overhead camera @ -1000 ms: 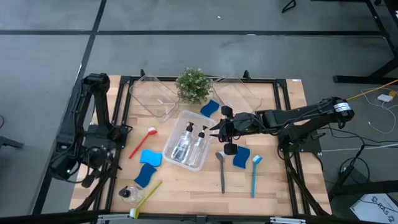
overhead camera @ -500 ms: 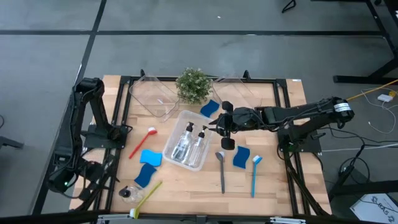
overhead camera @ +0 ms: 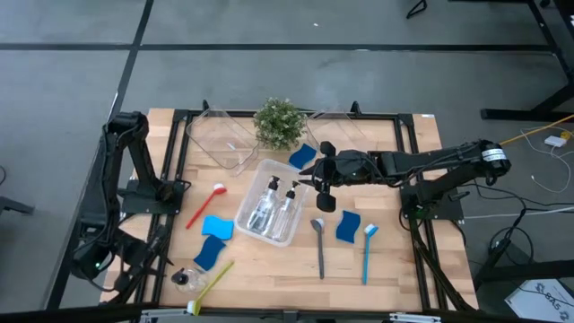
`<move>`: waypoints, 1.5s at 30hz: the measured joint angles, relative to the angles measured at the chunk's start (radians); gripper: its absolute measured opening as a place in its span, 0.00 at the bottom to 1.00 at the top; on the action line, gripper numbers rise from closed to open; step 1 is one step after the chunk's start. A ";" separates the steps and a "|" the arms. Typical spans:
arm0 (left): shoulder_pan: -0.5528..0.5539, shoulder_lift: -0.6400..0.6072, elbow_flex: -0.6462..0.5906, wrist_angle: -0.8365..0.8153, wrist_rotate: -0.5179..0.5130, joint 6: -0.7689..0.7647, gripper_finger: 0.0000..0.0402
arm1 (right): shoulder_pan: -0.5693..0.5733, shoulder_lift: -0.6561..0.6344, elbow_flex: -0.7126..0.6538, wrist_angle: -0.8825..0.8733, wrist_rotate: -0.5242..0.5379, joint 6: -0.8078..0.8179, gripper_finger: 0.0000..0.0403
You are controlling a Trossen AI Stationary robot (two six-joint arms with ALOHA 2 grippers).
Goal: Pick & Place Kitchen Sink Supplies
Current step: Put the liquid dispenser bottle into the white bin
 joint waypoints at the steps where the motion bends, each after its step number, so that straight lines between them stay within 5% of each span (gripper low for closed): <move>1: 0.006 0.000 0.000 0.001 0.009 0.014 0.35 | 0.000 0.000 0.000 0.000 0.000 0.000 0.25; 11: 0.042 -0.083 -0.049 0.010 0.005 0.156 0.26 | 0.000 0.000 0.000 -0.002 0.000 -0.001 0.25; 17: 0.066 -0.237 -0.196 0.090 0.038 0.116 0.19 | 0.000 0.000 0.000 -0.002 0.000 -0.026 0.25; 23: 0.069 -0.360 -0.220 0.198 0.106 0.245 0.15 | 0.000 0.000 0.000 -0.004 -0.001 -0.026 0.25; 31: 0.068 -0.375 -0.220 0.216 0.109 0.232 0.13 | 0.000 0.000 0.000 -0.019 -0.001 -0.036 0.25; 40: 0.067 -0.370 -0.220 0.252 -0.095 0.289 0.12 | 0.000 0.000 0.000 -0.019 -0.001 -0.067 0.25; 45: 0.067 -0.360 -0.220 0.257 0.041 0.144 0.09 | 0.000 0.000 0.000 -0.019 -0.001 -0.051 0.25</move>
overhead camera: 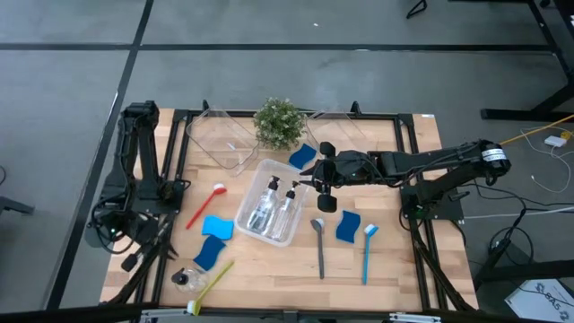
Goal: Pick & Place Kitchen Sink Supplies
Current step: Put the liquid dispenser bottle into the white bin
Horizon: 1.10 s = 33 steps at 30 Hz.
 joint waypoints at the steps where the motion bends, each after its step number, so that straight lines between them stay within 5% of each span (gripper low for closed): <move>1: 0.000 0.000 0.000 0.000 0.043 -0.059 0.09 | 0.000 0.000 0.000 0.000 0.000 0.001 0.25; 15: 0.086 0.093 0.000 0.023 0.174 -0.306 0.25 | 0.000 0.000 0.000 0.023 0.000 -0.005 0.25; 23: 0.165 0.131 0.001 0.210 0.369 -0.162 0.34 | 0.000 0.000 0.000 0.023 0.000 -0.028 0.25; 33: 0.224 0.137 0.001 0.231 0.373 -0.067 0.36 | -0.001 0.000 0.000 0.023 0.000 -0.028 0.25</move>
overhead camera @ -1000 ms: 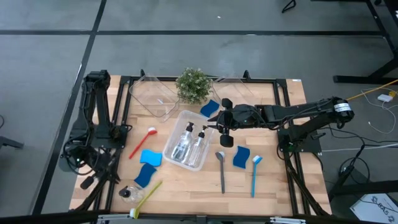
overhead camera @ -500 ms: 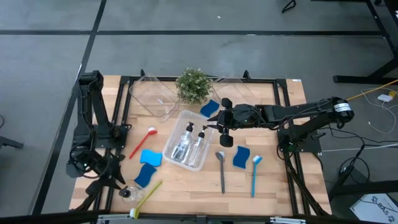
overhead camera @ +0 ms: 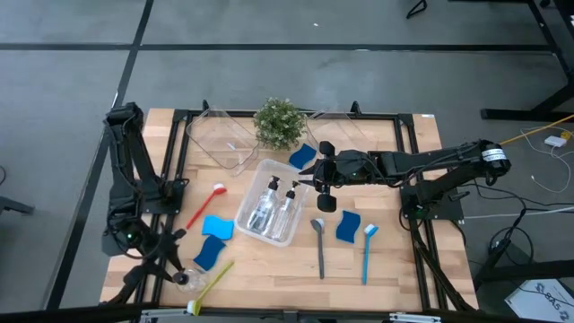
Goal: Pick & Place Kitchen Sink Supplies
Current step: Put the liquid dispenser bottle into the white bin
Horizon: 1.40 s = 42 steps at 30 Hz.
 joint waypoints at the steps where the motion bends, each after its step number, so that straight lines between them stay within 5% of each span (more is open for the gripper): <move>1: 0.007 0.000 0.000 0.001 0.005 0.015 0.36 | 0.000 0.000 0.000 0.000 0.000 0.000 0.25; 18: 0.026 0.024 0.000 0.095 0.013 0.262 0.36 | 0.000 0.000 0.000 0.000 0.000 -0.005 0.25; 27: 0.026 0.086 0.000 0.140 -0.083 0.267 0.35 | 0.000 0.000 0.000 0.000 0.000 -0.005 0.25; 42: 0.025 0.049 0.000 0.158 -0.225 0.274 0.13 | 0.000 0.000 0.000 0.000 0.000 -0.004 0.25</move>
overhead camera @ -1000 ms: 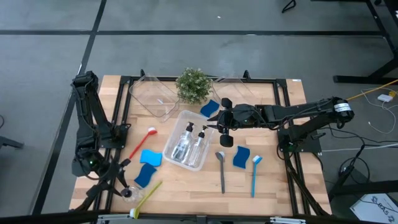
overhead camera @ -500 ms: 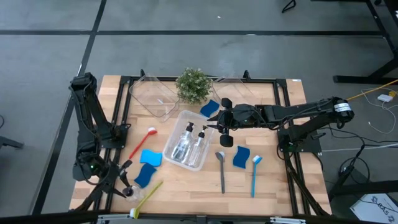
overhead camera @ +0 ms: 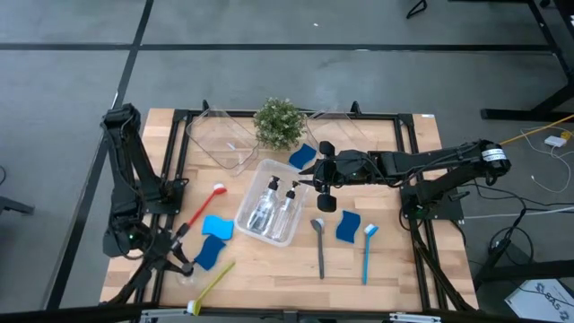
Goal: Pick & Place Kitchen Sink Supplies
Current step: Put the liquid dispenser bottle into the white bin
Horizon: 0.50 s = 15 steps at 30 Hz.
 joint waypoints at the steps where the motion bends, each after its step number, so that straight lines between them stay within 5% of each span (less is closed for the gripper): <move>1: 0.000 -0.011 0.000 0.000 -0.015 0.010 0.13 | 0.000 0.000 0.000 0.000 0.000 0.000 0.25; 8: 0.022 -0.124 0.013 0.001 -0.177 0.160 0.13 | 0.000 -0.011 0.000 -0.015 0.000 -0.064 0.25; 15: 0.171 -0.189 0.122 0.003 -0.136 0.432 0.13 | 0.000 -0.077 0.000 -0.057 0.000 -0.100 0.25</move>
